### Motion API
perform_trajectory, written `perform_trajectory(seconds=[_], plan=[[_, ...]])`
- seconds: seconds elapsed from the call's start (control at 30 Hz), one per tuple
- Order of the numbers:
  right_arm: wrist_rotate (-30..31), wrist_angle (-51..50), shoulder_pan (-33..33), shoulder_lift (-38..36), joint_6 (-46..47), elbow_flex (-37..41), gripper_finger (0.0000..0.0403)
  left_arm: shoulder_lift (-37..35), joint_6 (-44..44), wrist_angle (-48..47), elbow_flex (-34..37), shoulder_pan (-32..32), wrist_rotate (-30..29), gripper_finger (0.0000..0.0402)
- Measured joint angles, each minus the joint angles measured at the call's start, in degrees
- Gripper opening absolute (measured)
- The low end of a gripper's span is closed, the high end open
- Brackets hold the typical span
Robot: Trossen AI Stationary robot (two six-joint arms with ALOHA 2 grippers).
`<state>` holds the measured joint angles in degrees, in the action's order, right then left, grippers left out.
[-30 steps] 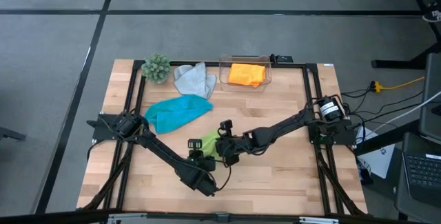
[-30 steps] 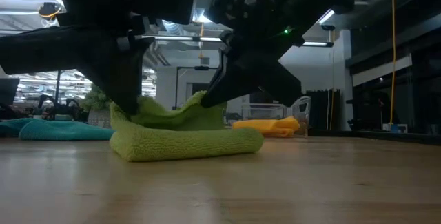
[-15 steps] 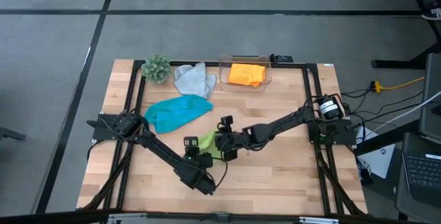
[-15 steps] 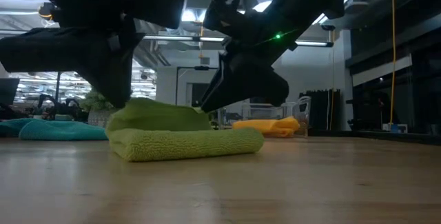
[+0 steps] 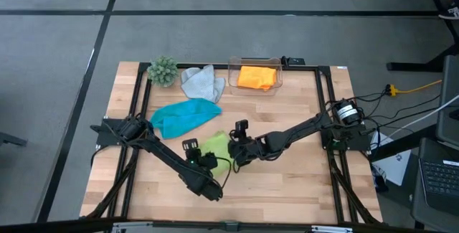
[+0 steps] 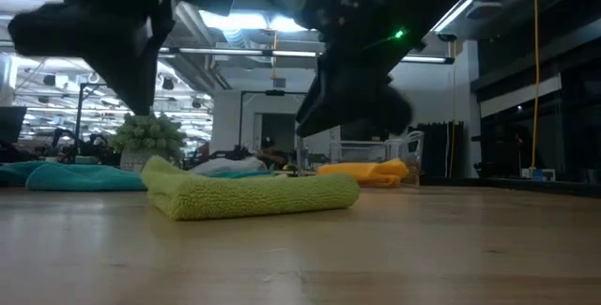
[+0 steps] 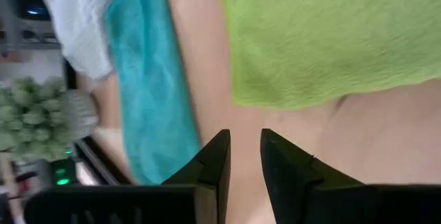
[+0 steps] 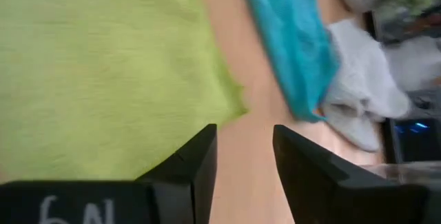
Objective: Fold microfiber towels
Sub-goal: Put the green microfiber cloth into the transparent bin
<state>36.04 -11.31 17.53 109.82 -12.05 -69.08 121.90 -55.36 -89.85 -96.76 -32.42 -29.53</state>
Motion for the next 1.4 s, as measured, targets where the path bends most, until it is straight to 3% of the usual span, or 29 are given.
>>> perform_trajectory(seconds=[0.13, 0.23, 0.37, 0.43, 0.67, 0.87, 1.2, 1.4], plan=[[-6.7, -5.2, 1.8, -2.3, 3.4, 0.0, 0.0145, -0.3, -2.5, 0.7, -1.8, -0.3, 2.6, 0.0072], [-15.7, -6.9, 3.0, -2.8, 5.9, 0.0, 0.0145, -0.2, -6.9, 0.9, -1.9, -0.7, 7.0, 0.0072], [-29.0, -5.0, 4.0, -2.8, 6.0, 0.0, 0.0145, -0.2, -12.3, 1.6, -1.7, -2.2, 11.6, 0.0072], [-31.6, -3.2, 4.6, -2.5, 5.8, 0.0, 0.0145, -0.2, -13.4, 1.8, -1.6, -3.7, 11.3, 0.0072], [-29.2, 4.8, 7.2, 0.6, -3.4, 0.0, 0.0145, -0.2, -20.4, 2.1, -1.6, -10.4, 8.4, 0.0072], [-26.6, 10.4, 6.2, 2.3, -2.6, 0.0, 0.0154, -0.2, -28.7, 2.1, -1.6, -14.8, 6.9, 0.0072], [-29.3, 13.8, 4.2, 5.0, 0.0, -0.1, 0.0287, -0.2, -31.6, 2.1, -1.6, -16.5, 2.9, 0.0072], [-28.8, 18.3, 1.7, 11.0, -3.9, -0.1, 0.0306, -0.2, -31.5, 2.3, -1.6, -16.1, 2.5, 0.0072]])
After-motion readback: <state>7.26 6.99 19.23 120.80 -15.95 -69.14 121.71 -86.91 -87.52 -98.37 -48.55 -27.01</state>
